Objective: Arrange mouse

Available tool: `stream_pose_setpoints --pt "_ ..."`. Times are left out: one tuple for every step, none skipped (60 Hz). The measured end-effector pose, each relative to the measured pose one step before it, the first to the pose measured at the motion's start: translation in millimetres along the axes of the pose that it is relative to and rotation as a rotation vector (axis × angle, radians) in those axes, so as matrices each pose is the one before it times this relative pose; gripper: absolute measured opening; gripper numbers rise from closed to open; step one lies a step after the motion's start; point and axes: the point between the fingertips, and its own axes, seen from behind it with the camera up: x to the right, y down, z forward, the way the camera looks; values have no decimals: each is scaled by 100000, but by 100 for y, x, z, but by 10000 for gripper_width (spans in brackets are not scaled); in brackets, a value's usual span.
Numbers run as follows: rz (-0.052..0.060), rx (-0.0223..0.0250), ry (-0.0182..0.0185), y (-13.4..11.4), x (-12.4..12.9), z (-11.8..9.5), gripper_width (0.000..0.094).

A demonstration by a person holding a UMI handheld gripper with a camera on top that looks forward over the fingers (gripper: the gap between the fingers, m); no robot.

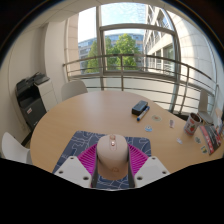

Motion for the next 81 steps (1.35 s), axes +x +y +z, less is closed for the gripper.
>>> stream_pose_setpoints --pt "349 -2654 -320 -1343 -187 -55 421" --pt "498 -1370 -250 323 -346 456 420" --pt "283 -1185 -180 354 -252 444 422" --pt "-106 -1218 -244 331 -273 376 421" --pt "-286 -1240 -270 229 -151 325 422" --pt "-172 -1048 -129 279 -176 302 424" --pt "69 -862 -4 276 -85 295 425" --pt "148 -171 -77 1205 361 833 426" --pt "85 -666 283 933 -750 201 427" --pt "44 -1006 98 361 -94 131 428" --pt "33 -995 356 285 2 116 442" --pt "-13 -895 597 275 78 93 460" --pt "-77 -782 386 220 4 25 474" --pt "-175 -250 207 99 -182 -67 496" --pt "-366 950 27 -272 -114 -98 504" --pt "-588 418 -173 -111 -99 -100 519" --pt "-421 -314 -518 -75 453 524 531" --pt "-379 -247 116 301 -259 -79 545" --pt "-359 -418 95 156 -25 -84 564" --pt "-273 -425 216 81 -9 -132 597" --pt "-244 -230 187 23 -14 -157 642" --pt "-190 -88 218 -25 -10 -177 690" --pt "-185 43 148 -58 -26 -219 741" --pt "-184 221 202 -92 -42 -257 799" --pt "-257 256 277 -109 -18 -281 859" --pt "-191 -77 239 -276 -25 -423 850" --pt "-282 481 727 -77 11 -344 830" --pt "-177 224 635 -195 -43 -641 825" --pt "-213 589 816 -182 52 -454 831" --pt "-203 681 807 -197 40 -511 845" --pt "-189 672 628 -212 -14 -552 857" --pt "-115 582 669 -191 3 -609 858" --pt "19 669 618 -223 -10 -647 856" --pt "154 487 323 -344 -47 -893 854" --pt "237 859 415 -213 -131 -764 853" --pt "273 617 372 -165 -76 -828 852" --pt "188 682 467 -180 -66 -824 853" --pt "221 655 434 -156 -83 -856 852" --pt "177 729 468 -192 -93 -875 851" --pt "132 765 628 -203 -81 -899 851" --pt "47 716 682 -164 -56 -924 852" --pt "-6 648 731 -142 -55 -937 850" --pt "-28 570 706 -191 -120 -931 852" --pt "35 737 653 -89 9 -933 853" --pt "15 694 625 -82 -77 -892 852" --pt "13 338 652 25 -49 -968 851" --pt "3 128 710 105 -52 -975 851" --pt "136 267 798 63 -18 -1004 853" --pt "323 602 712 -110 -94 -1164 855" --pt "470 552 622 16 -10 -867 850" --pt "540 511 586 86 -63 -916 849" --pt "480 341 380 142 -114 -917 848" --pt "252 235 302 170 -115 -848 848" --pt "169 155 287 194 -107 -839 847" --pt "110 42 300 239 -121 -841 849" --pt "88 -75 391 248 -58 -855 848" --pt "81 76 509 293 -87 -1063 849" --pt "-58 79 374 85 12 -861 847" --pt "20 181 442 251 3 -716 849" --pt "-8 -11 403 229 -25 -727 846" --pt "-99 -175 291 270 -70 -687 847" --pt "-185 -186 82 281 -93 -667 847" --pt "-221 -117 19 227 -113 -683 849" --pt "-77 118 41 475 -144 -583 848" --pt "-125 -170 69 85 15 -713 848" --pt "6 -149 125 161 -78 -570 848" --pt "109 -145 44 176 -85 -523 850" --pt "188 -139 -122 210 -122 -479 847" --pt "236 -203 -156 195 -101 -454 848" --pt "211 -262 -118 207 -60 -392 849" --pt "95 -241 9 210 -36 -419 848" --pt "9 -110 157 159 34 -337 848" --pt "169 317 200 326 21 13 849" --pt "-22 -12 111 82 194 -382 847" --pt "48 166 105 12 76 -271 848" --pt "-194 257 139 -37 15 -260 848" --pt "-359 290 192 -16 11 -260 849" --pt "-451 270 139 14 -14 -236 850" --pt "-523 55 79 10 8 -180 848" --pt "-574 -120 52 53 21 -134 848" --pt "-361 -113 7 146 36 126 848"
